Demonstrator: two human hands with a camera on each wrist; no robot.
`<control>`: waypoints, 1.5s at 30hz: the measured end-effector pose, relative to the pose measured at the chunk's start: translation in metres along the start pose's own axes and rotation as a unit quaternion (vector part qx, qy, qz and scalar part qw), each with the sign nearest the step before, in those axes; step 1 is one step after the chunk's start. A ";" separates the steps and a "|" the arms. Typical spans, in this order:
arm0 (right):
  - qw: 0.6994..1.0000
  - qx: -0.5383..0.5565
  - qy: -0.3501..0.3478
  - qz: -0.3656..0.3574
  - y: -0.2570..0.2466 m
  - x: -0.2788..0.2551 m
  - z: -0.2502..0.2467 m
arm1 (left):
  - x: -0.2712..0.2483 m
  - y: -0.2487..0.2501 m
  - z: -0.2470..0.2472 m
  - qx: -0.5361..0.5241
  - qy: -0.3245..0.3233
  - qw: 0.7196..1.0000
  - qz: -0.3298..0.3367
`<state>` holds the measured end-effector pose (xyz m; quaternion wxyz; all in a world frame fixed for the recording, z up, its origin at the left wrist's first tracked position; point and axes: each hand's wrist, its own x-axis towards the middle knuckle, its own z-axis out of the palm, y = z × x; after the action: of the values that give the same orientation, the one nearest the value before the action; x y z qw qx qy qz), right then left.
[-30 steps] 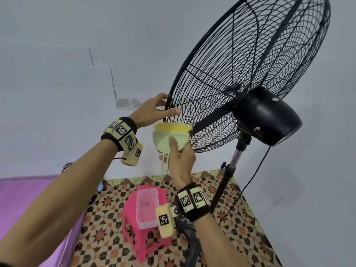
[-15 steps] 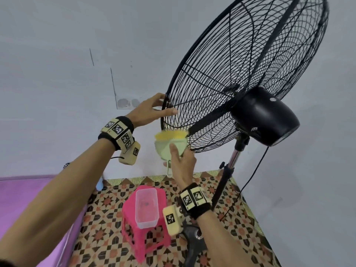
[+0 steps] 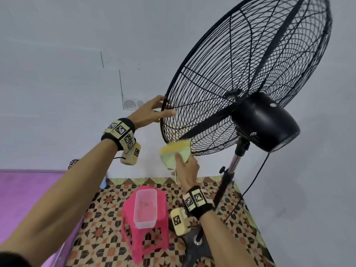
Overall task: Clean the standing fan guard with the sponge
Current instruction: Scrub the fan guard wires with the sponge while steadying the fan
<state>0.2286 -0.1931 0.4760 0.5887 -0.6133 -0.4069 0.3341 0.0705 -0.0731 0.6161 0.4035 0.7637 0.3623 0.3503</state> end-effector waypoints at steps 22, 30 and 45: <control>0.995 0.035 -0.060 -0.065 -0.026 0.023 -0.030 | -0.004 0.010 0.007 -0.024 0.029 0.999 -0.024; 0.996 -0.025 -0.080 0.022 -0.003 0.022 -0.054 | -0.003 -0.001 0.014 -0.033 0.053 0.998 0.006; 0.986 0.092 -0.112 -0.078 -0.031 0.028 -0.081 | -0.007 -0.013 0.054 0.068 0.132 0.988 0.038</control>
<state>0.3096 -0.2048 0.5159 0.6176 -0.4820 -0.4840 0.3898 0.1080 -0.0927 0.5801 0.2857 0.7496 0.4062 0.4375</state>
